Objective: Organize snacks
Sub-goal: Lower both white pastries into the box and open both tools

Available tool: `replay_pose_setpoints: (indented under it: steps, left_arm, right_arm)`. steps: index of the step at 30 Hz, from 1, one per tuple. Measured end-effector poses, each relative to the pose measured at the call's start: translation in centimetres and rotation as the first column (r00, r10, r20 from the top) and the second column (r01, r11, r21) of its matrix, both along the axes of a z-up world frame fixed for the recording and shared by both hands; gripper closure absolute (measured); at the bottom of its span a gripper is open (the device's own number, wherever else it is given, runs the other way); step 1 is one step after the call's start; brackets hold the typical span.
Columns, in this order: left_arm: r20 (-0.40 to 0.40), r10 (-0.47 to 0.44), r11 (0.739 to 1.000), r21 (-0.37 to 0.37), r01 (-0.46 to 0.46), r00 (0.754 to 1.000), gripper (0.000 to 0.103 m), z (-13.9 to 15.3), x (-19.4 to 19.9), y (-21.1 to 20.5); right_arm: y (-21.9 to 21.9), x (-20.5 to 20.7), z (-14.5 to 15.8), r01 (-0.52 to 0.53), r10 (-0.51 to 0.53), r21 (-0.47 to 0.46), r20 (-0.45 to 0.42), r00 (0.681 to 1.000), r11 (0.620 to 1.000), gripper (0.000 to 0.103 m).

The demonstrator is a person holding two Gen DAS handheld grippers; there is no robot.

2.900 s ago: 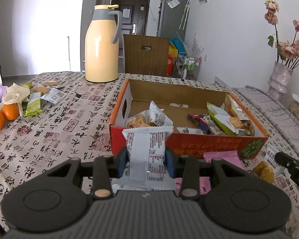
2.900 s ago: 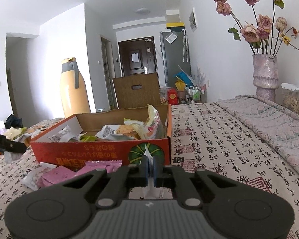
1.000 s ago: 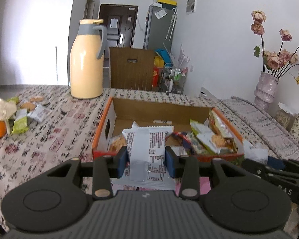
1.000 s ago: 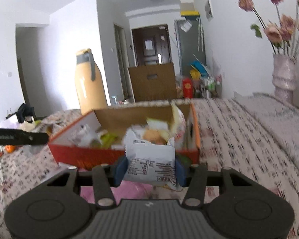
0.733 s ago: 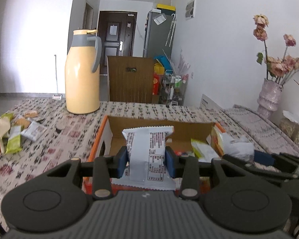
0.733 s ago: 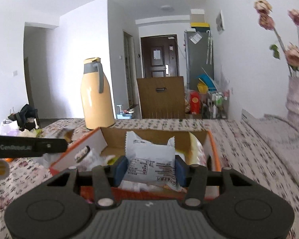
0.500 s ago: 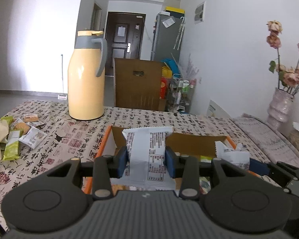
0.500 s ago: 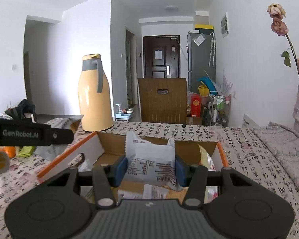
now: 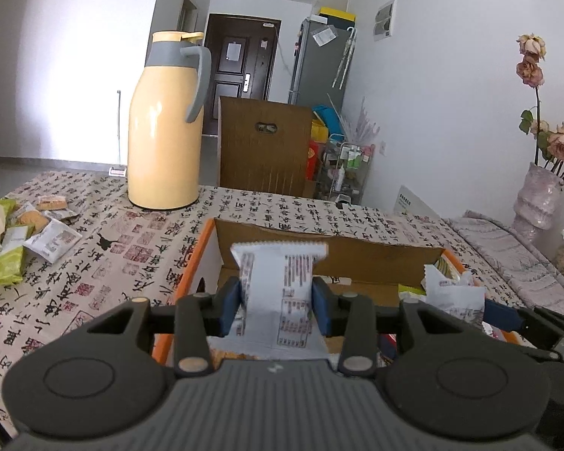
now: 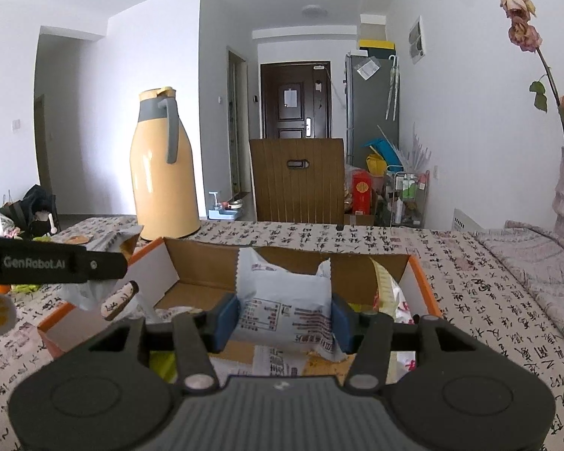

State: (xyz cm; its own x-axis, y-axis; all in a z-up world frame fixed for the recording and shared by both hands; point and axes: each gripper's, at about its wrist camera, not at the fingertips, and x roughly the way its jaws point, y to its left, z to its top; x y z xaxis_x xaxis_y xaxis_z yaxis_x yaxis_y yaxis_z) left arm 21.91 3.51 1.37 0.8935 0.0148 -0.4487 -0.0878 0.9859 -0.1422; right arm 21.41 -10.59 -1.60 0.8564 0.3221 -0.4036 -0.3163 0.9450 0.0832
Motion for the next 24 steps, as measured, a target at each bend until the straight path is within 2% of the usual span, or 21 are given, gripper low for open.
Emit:
replay_pose_setpoints:
  steps: [1,3,4,5,6,7,8,13,24]
  left_arm:
    - [0.003,0.003,1.000,-0.002,-0.003,1.000,0.052,0.0,-0.1,0.1]
    - [0.022,0.017,1.000,-0.004,-0.017,1.000,0.024,0.2,-0.5,0.2]
    - [0.031,0.027,1.000,-0.002,-0.027,0.999,0.016,0.2,-0.7,0.3]
    - [0.040,0.041,0.999,0.002,-0.041,0.998,0.004,0.3,-0.9,0.2]
    - [0.055,0.054,0.999,0.006,-0.054,0.997,0.000,0.4,-1.2,0.2]
    - [0.066,0.060,0.998,0.007,-0.061,0.996,0.000,0.5,-1.4,0.2]
    - [0.067,0.057,0.998,0.006,-0.058,0.996,0.000,0.7,-1.4,0.2]
    - [0.055,0.057,0.998,0.005,-0.057,0.997,0.000,0.5,-1.2,0.2]
    - [0.052,0.060,0.998,0.013,-0.061,0.997,0.000,0.9,-1.4,-0.1]
  right_arm:
    - [-0.1,-0.1,0.0,0.002,-0.002,0.000,0.000,1.000,1.000,0.042]
    - [-0.3,-0.2,-0.1,0.012,-0.012,0.003,0.002,1.000,1.000,0.036]
    - [-0.6,-0.3,-0.1,0.018,-0.018,0.010,0.001,1.000,1.000,0.033]
    - [-0.8,-0.3,-0.1,0.025,-0.025,0.017,-0.004,1.000,1.000,0.024]
    - [-1.0,-0.4,-0.1,0.034,-0.034,0.025,-0.006,0.999,0.999,0.018]
    - [-1.3,-0.4,-0.1,0.045,-0.045,0.035,-0.006,0.999,0.998,0.006]
    - [-1.5,-0.5,0.0,0.051,-0.051,0.043,-0.006,0.999,0.998,0.000]
    - [-2.0,-0.5,-0.1,0.055,-0.054,0.066,-0.015,0.998,0.996,0.000]
    - [-1.8,-1.0,0.2,0.054,-0.055,0.058,0.002,0.999,0.997,0.000]
